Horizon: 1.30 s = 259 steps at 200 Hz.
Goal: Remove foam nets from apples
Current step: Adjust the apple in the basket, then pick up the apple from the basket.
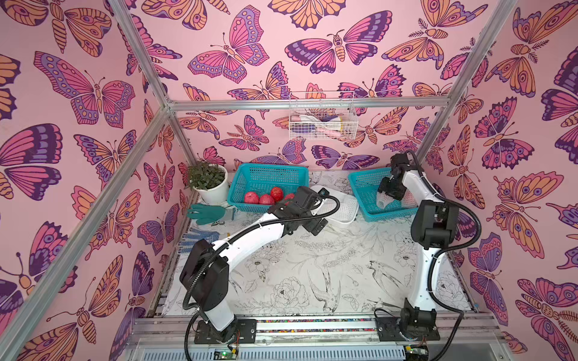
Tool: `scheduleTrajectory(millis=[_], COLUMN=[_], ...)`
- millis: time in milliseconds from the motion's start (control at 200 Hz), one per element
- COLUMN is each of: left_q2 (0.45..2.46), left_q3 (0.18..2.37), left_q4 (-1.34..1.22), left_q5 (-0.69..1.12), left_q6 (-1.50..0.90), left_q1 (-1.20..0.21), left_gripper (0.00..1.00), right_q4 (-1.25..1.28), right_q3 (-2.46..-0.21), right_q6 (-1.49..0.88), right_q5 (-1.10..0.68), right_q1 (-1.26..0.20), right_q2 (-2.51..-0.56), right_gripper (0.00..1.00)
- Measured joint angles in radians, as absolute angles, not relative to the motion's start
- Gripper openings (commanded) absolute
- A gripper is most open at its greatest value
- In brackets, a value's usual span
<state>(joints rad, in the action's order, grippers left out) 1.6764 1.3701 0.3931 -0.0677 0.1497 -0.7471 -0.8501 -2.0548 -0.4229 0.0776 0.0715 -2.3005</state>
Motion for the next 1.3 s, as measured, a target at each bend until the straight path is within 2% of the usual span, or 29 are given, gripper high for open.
scheduleTrajectory(millis=[95, 306, 411, 491, 872, 1112, 1297], left_q2=[1.676, 1.677, 1.677, 1.677, 1.678, 1.678, 1.678], left_q3=[1.37, 1.37, 1.37, 1.37, 1.37, 1.37, 1.37], left_q4=[0.393, 0.393, 0.393, 0.392, 0.39, 0.39, 0.39], left_q5=[-0.068, -0.067, -0.067, -0.067, -0.067, -0.067, -0.067], left_q6=[0.152, 0.153, 0.153, 0.153, 0.153, 0.153, 0.153], left_q1=[-0.747, -0.747, -0.747, -0.747, -0.747, -0.747, -0.747], left_gripper=[1.0, 1.0, 1.0, 1.0, 1.0, 1.0, 1.0], right_q4=[-0.87, -0.891, -0.899, -0.903, -0.904, -0.899, -0.875], right_q3=[-2.089, -2.119, -2.137, -2.16, -2.197, -2.201, -2.198], right_q6=[-0.426, -0.422, -0.418, -0.419, -0.426, -0.45, -0.474], right_q5=[0.091, 0.134, 0.149, 0.155, 0.134, 0.12, 0.118], right_q1=[0.071, 0.072, 0.072, 0.072, 0.072, 0.071, 0.071], right_q2=[-2.325, -2.332, -2.339, -2.356, -2.414, -2.426, -2.426], right_gripper=[0.76, 0.86, 0.96, 1.0, 1.0, 0.88, 0.74])
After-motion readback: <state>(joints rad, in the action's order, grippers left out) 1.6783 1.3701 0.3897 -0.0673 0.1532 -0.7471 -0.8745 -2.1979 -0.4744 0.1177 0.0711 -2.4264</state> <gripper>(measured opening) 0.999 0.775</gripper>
